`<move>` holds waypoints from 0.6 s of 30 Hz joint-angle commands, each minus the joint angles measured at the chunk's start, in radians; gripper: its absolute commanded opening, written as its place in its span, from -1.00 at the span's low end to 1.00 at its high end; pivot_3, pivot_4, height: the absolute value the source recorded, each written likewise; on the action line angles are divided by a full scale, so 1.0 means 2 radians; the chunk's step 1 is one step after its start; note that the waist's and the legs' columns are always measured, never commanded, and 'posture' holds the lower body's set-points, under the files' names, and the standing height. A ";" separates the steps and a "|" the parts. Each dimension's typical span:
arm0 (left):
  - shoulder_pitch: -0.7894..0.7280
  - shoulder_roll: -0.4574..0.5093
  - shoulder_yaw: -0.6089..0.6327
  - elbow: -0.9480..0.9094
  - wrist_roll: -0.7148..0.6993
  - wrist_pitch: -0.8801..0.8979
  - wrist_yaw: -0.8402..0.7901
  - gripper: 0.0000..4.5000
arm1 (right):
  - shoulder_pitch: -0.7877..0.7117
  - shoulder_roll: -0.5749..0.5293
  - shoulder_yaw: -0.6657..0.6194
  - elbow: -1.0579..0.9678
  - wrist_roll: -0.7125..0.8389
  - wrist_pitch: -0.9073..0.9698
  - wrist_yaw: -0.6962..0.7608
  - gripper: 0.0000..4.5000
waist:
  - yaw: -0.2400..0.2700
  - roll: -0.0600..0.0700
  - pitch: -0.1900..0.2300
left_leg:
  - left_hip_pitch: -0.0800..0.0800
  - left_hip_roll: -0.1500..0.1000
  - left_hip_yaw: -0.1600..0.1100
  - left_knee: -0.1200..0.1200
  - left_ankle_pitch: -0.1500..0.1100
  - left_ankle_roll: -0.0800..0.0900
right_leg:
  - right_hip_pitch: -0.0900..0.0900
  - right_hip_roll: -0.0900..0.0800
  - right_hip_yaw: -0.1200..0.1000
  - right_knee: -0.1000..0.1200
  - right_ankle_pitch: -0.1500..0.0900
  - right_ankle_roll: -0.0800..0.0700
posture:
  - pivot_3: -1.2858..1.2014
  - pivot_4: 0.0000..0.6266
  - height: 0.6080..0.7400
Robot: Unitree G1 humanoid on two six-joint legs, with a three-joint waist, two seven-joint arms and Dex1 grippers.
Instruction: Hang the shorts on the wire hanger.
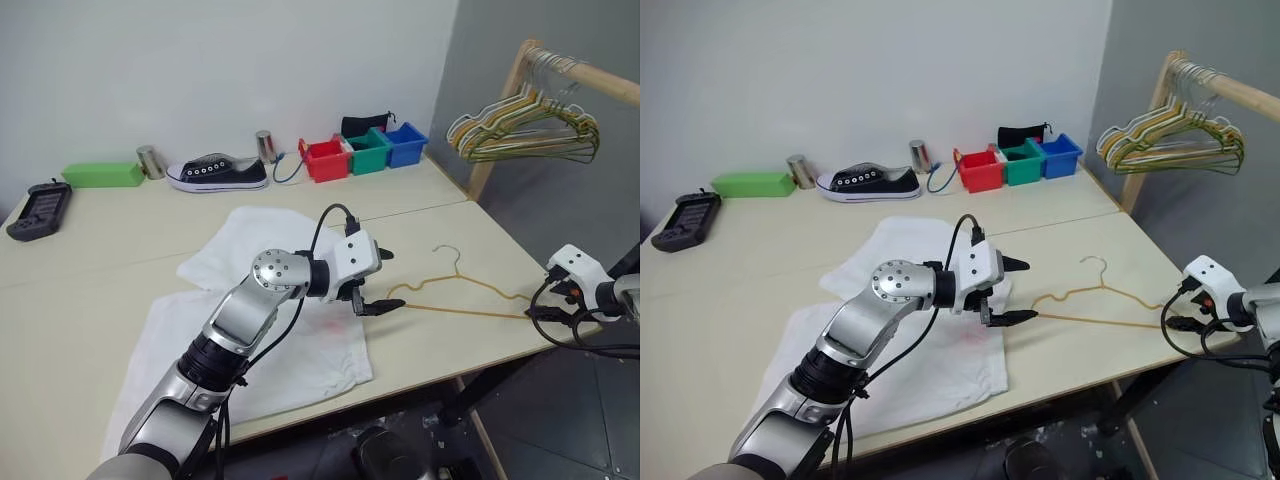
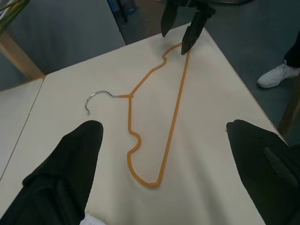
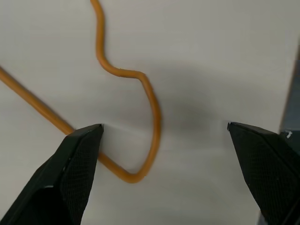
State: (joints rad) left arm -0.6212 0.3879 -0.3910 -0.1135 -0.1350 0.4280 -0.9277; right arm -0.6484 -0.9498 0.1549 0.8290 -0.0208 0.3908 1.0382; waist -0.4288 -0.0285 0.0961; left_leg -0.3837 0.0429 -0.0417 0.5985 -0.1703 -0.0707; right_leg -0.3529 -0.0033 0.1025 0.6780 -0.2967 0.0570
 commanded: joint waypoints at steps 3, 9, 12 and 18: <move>-0.001 0.003 0.002 -0.012 0.007 -0.003 0.002 0.99 | -0.038 0.020 -0.006 0.083 -0.013 -0.014 -0.004 1.00 | -0.005 -0.001 0.000 | 0.001 0.000 -0.001 0.000 0.000 0.000 | 0.002 0.000 -0.001 -0.002 0.000 0.000 | -0.19 -0.91 1.00; 0.001 0.011 0.004 -0.017 0.005 0.003 -0.005 0.99 | -0.059 0.044 -0.007 0.127 -0.013 -0.026 0.024 1.00 | -0.007 -0.001 0.000 | 0.002 -0.001 -0.003 0.000 0.000 0.000 | 0.005 0.000 -0.001 -0.006 0.000 0.000 | -0.17 -0.88 1.00; -0.001 0.010 0.003 -0.016 0.004 0.005 -0.007 0.99 | -0.067 0.058 -0.012 0.153 -0.013 -0.035 0.028 1.00 | -0.007 -0.002 -0.001 | 0.002 -0.001 -0.004 0.000 0.000 0.000 | 0.006 0.000 -0.001 -0.007 0.001 0.001 | -0.17 -0.87 1.00; -0.006 0.006 0.000 -0.013 0.009 0.004 -0.005 1.00 | -0.076 0.078 -0.021 0.187 -0.022 -0.039 0.034 0.75 | -0.006 -0.005 -0.002 | 0.002 -0.001 -0.004 0.000 0.000 0.000 | 0.007 0.000 -0.001 -0.008 0.001 0.001 | -0.15 -0.86 1.00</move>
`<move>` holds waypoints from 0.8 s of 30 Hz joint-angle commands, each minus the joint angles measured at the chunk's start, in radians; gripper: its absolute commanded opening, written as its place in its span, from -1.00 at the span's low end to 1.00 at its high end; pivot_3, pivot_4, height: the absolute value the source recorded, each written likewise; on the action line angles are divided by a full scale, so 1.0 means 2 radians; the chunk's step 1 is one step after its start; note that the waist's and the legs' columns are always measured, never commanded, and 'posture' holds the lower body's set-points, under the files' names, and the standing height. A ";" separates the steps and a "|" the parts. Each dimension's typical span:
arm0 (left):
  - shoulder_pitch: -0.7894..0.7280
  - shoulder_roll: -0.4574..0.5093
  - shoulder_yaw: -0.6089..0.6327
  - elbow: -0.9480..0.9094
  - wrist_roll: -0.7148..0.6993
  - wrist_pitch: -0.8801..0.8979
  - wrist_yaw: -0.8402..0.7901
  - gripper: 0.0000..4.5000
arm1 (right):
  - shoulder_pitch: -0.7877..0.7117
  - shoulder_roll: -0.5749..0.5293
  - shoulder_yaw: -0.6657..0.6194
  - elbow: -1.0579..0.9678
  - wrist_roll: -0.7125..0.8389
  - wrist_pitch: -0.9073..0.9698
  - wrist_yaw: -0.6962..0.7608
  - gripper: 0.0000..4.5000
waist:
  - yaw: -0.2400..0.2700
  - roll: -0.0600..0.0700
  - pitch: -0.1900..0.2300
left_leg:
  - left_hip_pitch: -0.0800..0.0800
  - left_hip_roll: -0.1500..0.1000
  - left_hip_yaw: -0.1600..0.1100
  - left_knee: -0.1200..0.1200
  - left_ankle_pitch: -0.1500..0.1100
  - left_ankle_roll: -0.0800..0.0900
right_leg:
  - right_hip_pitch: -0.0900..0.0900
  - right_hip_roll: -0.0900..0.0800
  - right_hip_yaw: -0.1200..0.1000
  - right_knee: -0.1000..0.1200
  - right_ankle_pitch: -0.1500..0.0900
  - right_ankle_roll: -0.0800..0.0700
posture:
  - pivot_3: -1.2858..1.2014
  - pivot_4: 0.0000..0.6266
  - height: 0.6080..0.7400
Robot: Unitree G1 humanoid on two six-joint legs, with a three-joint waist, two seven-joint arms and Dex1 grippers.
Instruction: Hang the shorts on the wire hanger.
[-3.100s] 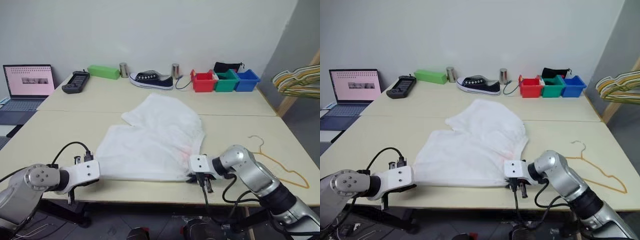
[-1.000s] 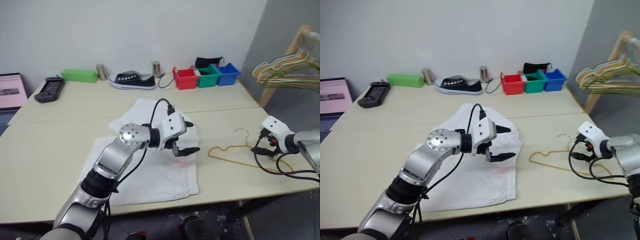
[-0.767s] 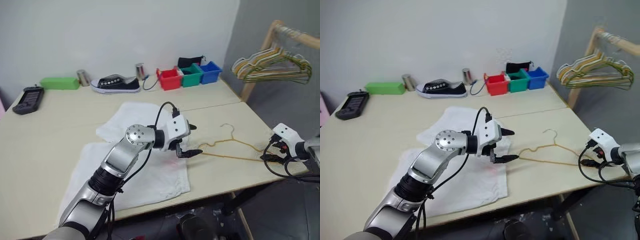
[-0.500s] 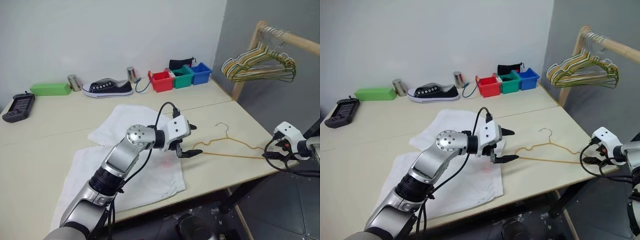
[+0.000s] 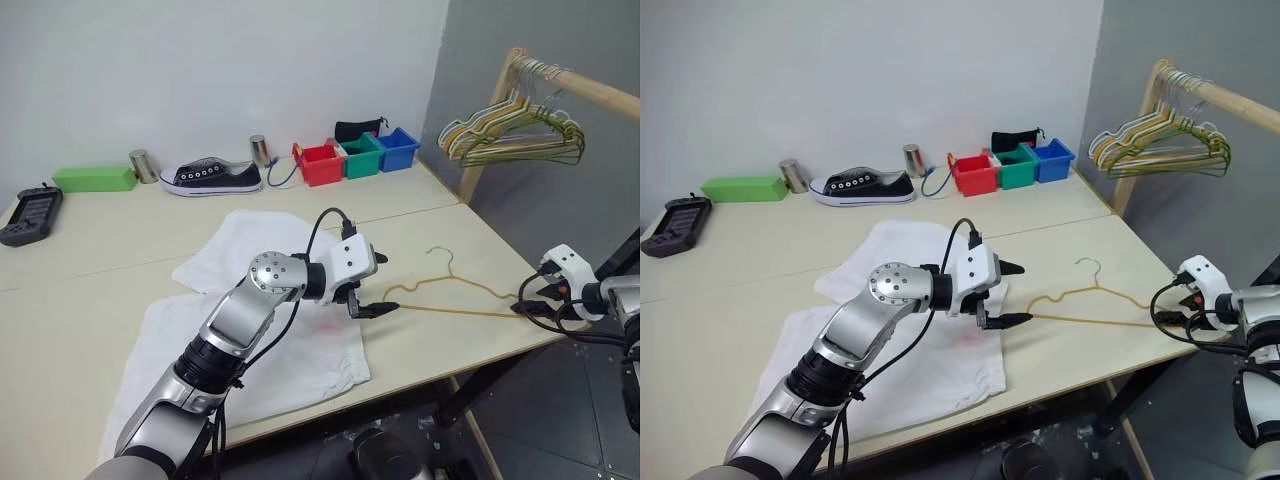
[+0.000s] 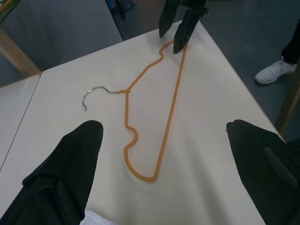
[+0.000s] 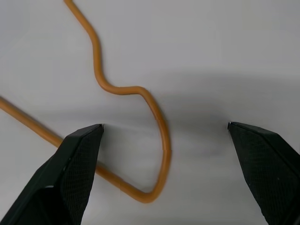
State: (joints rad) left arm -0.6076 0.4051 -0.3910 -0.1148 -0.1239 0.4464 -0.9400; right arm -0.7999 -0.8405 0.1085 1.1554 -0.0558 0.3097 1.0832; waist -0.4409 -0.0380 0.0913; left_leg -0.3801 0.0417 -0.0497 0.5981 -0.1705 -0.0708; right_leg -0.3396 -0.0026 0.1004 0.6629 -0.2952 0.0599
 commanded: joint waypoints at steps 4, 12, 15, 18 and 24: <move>-0.012 -0.003 0.004 -0.016 0.005 -0.001 0.002 1.00 | -0.003 0.027 0.001 0.034 -0.014 -0.008 0.006 0.37 | 0.001 -0.001 -0.001 | 0.000 0.000 -0.001 0.000 0.000 0.000 | 0.000 0.000 0.000 0.000 0.000 0.000 | -0.15 -0.86 1.00; -0.004 0.003 0.009 -0.021 0.008 -0.001 0.007 1.00 | -0.006 0.031 0.002 0.035 -0.025 -0.020 0.014 -0.42 | 0.005 -0.002 -0.001 | 0.000 0.000 -0.001 0.000 0.000 0.000 | 0.001 0.000 0.000 0.000 0.000 0.000 | -0.14 -0.88 1.00; -0.003 0.006 0.011 -0.017 0.008 -0.004 0.008 1.00 | -0.007 0.033 0.001 0.031 -0.028 -0.023 0.016 -0.77 | 0.006 -0.003 -0.002 | 0.000 0.000 -0.001 0.000 0.000 0.000 | 0.001 0.000 -0.001 0.000 0.000 0.000 | -0.15 -0.90 1.00; -0.005 0.007 0.013 -0.013 0.008 -0.006 0.009 1.00 | -0.008 0.034 -0.003 0.027 -0.024 -0.020 0.019 -0.99 | 0.007 -0.003 -0.002 | 0.000 0.000 -0.001 0.000 0.000 0.000 | 0.001 0.000 0.000 -0.001 0.000 0.000 | -0.15 -0.90 1.00; -0.009 0.008 0.019 -0.002 0.006 -0.012 0.011 1.00 | -0.003 0.028 -0.012 0.002 -0.016 -0.022 0.022 -0.99 | 0.007 -0.003 -0.002 | 0.000 0.000 -0.001 0.000 0.000 0.000 | 0.001 0.000 0.000 -0.001 0.000 0.000 | -0.16 -0.91 1.00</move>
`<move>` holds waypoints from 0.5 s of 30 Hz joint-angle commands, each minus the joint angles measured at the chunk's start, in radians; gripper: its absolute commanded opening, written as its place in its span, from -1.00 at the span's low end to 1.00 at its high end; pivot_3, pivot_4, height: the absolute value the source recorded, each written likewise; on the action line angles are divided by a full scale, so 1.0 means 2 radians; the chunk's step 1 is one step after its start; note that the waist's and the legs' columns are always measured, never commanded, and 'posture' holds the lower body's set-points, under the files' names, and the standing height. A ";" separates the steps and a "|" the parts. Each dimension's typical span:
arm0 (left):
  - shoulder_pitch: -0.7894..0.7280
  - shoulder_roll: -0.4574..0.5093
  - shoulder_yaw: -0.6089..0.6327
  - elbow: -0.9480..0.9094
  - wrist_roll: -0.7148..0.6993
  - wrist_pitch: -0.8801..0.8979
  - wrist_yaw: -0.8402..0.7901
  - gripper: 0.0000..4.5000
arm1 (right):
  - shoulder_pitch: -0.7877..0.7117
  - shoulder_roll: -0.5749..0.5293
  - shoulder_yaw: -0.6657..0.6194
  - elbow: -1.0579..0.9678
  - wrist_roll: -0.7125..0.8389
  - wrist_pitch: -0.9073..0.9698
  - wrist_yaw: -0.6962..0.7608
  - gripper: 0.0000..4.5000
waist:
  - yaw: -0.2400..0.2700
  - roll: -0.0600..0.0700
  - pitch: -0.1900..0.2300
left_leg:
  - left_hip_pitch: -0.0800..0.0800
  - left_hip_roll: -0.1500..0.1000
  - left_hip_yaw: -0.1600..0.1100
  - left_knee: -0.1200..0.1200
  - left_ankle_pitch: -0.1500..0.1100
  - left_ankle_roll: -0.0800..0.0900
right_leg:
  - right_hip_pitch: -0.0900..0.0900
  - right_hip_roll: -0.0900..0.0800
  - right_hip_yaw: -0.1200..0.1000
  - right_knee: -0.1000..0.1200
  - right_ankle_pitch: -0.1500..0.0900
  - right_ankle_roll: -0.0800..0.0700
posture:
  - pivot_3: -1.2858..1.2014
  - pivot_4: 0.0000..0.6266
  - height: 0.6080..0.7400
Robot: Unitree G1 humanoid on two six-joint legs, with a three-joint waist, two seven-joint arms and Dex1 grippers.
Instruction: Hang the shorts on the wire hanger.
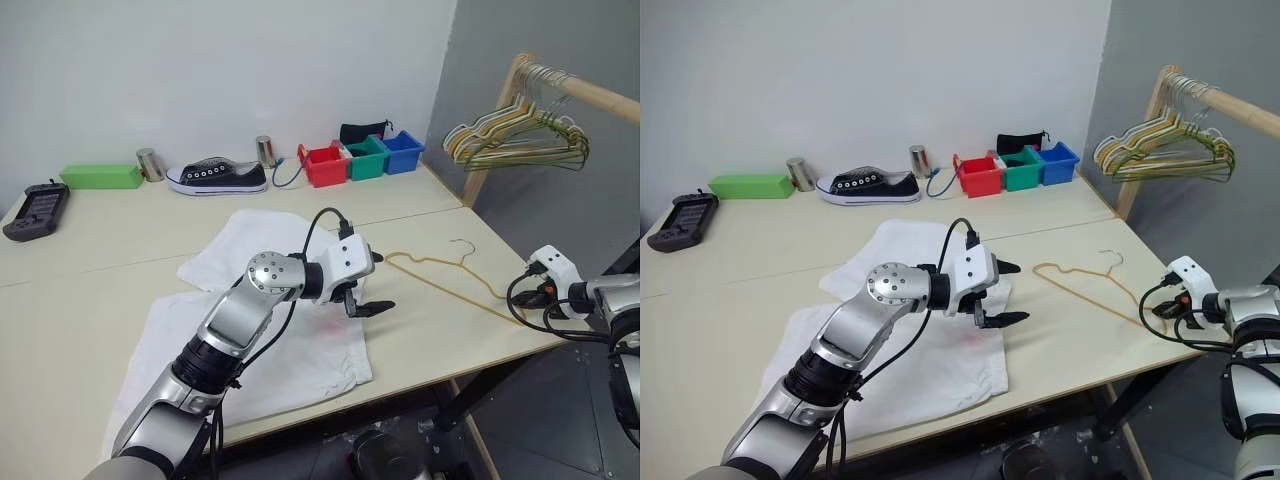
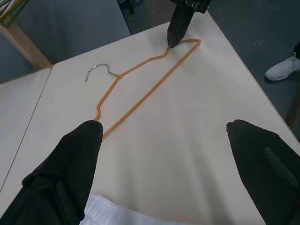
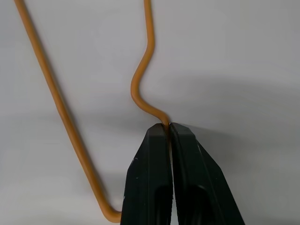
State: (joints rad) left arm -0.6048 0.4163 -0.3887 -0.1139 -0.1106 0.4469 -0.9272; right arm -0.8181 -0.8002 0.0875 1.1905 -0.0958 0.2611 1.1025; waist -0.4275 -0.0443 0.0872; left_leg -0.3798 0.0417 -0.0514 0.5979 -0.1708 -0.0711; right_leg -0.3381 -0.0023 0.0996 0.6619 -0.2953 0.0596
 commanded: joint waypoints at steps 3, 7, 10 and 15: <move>-0.017 0.007 0.037 0.009 -0.006 -0.013 0.008 1.00 | 0.015 0.003 -0.011 -0.087 0.016 0.004 0.020 -0.99 | -0.001 0.001 0.000 | 0.000 0.000 0.000 0.000 0.000 0.000 | 0.000 0.000 0.000 0.000 0.000 0.000 | -0.17 -0.91 1.00; -0.043 0.035 0.097 0.056 -0.019 -0.016 0.010 1.00 | 0.038 0.002 -0.024 -0.283 0.023 0.015 -0.017 -0.99 | -0.002 0.004 0.002 | -0.001 -0.001 0.000 -0.001 0.000 0.000 | -0.002 0.000 0.001 0.001 0.000 0.000 | -0.18 -0.91 1.00; -0.068 0.068 0.141 0.103 -0.035 -0.020 -0.003 1.00 | 0.031 0.014 -0.020 -0.397 0.004 0.000 -0.069 -0.99 | -0.003 0.006 0.003 | -0.001 -0.001 0.000 -0.002 0.000 0.000 | -0.005 0.000 0.002 0.001 0.000 0.000 | -0.18 -0.91 1.00; -0.112 0.113 0.186 0.174 -0.060 -0.024 -0.040 1.00 | 0.024 0.038 0.008 -0.473 -0.054 -0.066 -0.164 -0.99 | 0.003 0.007 0.002 | -0.005 -0.001 -0.001 -0.003 0.000 0.000 | -0.008 0.000 0.000 0.002 0.002 0.003 | -0.17 -0.94 1.00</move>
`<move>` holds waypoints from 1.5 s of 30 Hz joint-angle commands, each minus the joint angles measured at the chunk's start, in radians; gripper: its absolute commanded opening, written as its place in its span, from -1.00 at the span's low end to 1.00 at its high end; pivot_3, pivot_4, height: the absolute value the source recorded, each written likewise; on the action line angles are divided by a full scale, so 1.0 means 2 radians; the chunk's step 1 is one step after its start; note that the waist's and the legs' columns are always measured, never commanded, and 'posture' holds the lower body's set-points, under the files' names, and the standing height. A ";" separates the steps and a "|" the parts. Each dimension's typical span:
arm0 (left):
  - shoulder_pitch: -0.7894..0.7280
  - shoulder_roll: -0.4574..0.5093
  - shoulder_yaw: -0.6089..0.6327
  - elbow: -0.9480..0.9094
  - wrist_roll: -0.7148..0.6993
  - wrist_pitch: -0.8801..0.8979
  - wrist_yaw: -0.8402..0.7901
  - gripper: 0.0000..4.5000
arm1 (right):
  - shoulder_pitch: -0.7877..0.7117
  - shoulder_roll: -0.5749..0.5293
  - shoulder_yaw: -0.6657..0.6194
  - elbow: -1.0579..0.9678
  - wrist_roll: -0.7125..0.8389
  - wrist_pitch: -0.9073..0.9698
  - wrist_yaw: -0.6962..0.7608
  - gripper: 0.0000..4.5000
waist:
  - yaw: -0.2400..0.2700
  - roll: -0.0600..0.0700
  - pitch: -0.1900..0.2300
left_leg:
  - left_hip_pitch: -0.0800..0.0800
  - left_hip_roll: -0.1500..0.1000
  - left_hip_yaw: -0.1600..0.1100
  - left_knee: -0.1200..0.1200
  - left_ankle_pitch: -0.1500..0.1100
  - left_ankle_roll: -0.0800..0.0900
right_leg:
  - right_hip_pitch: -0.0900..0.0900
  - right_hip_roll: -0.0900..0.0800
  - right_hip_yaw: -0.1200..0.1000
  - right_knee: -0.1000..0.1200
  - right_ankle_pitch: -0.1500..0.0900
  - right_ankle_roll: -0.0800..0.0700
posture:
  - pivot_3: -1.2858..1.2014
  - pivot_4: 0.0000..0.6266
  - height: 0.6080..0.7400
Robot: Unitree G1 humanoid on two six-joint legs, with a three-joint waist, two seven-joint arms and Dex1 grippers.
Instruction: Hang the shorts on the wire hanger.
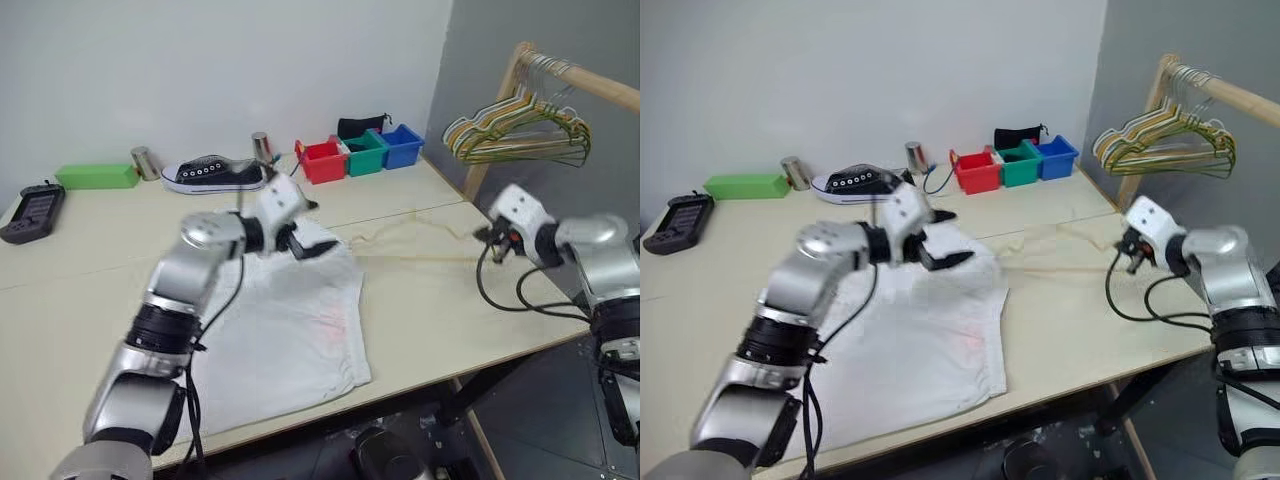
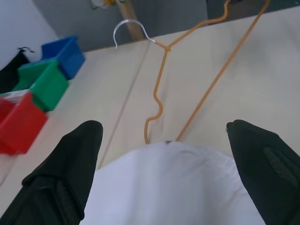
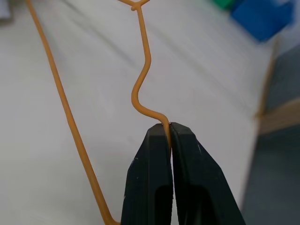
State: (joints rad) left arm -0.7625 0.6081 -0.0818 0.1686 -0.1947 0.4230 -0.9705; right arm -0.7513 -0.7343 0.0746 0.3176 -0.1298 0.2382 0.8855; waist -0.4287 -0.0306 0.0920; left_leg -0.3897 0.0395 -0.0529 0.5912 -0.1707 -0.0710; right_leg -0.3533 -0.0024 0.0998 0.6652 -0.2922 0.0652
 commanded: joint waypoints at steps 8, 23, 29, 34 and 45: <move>-0.072 0.049 0.048 0.106 -0.028 -0.031 -0.067 1.00 | -0.069 -0.002 0.031 0.040 -0.112 -0.250 -0.200 -0.99 | 0.034 0.001 0.000 | -0.009 -0.001 0.001 0.000 0.000 -0.001 | -0.009 -0.001 0.000 0.001 0.000 0.000 | -0.16 -0.98 1.00; -0.155 0.070 0.035 0.243 -0.004 -0.110 -0.150 1.00 | -0.104 0.016 0.068 0.079 -0.176 -0.526 -0.308 -0.99 | 0.033 0.000 0.000 | -0.008 -0.003 -0.002 0.001 0.001 0.001 | -0.010 -0.002 0.000 0.008 -0.001 -0.001 | -0.15 -1.00 1.00; -0.133 0.080 0.003 0.232 0.016 -0.123 -0.207 1.00 | -0.113 0.028 0.065 0.063 -0.182 -0.539 -0.317 -0.99 | 0.032 0.000 0.000 | -0.006 -0.003 -0.002 0.001 0.001 0.001 | -0.008 -0.002 0.000 0.008 -0.001 -0.001 | -0.16 -1.00 1.00; -0.140 0.068 0.003 0.270 0.030 -0.150 -0.197 1.00 | -0.117 0.031 0.062 0.050 -0.182 -0.550 -0.322 -0.99 | 0.033 0.000 0.000 | -0.006 -0.003 -0.002 0.001 0.001 0.001 | -0.008 -0.002 0.000 0.008 -0.001 -0.001 | -0.16 -1.00 1.00; -0.138 0.051 -0.005 0.278 0.040 -0.163 -0.205 0.33 | -0.112 0.028 0.064 0.041 -0.195 -0.557 -0.325 -1.00 | 0.033 0.000 0.000 | -0.006 -0.004 -0.002 0.001 0.001 0.001 | -0.008 -0.002 0.000 0.009 -0.001 -0.001 | -0.17 -0.98 1.00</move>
State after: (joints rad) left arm -1.0152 0.7056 -0.1015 0.7451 -0.1128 0.1022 -1.3694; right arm -0.9571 -0.6682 0.2269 0.4334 -0.5192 -0.8744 0.2559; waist -0.3620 -0.0298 0.0915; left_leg -0.4010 0.0323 -0.0569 0.5939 -0.1682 -0.0685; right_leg -0.3686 -0.0065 0.1007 0.6826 -0.2943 0.0635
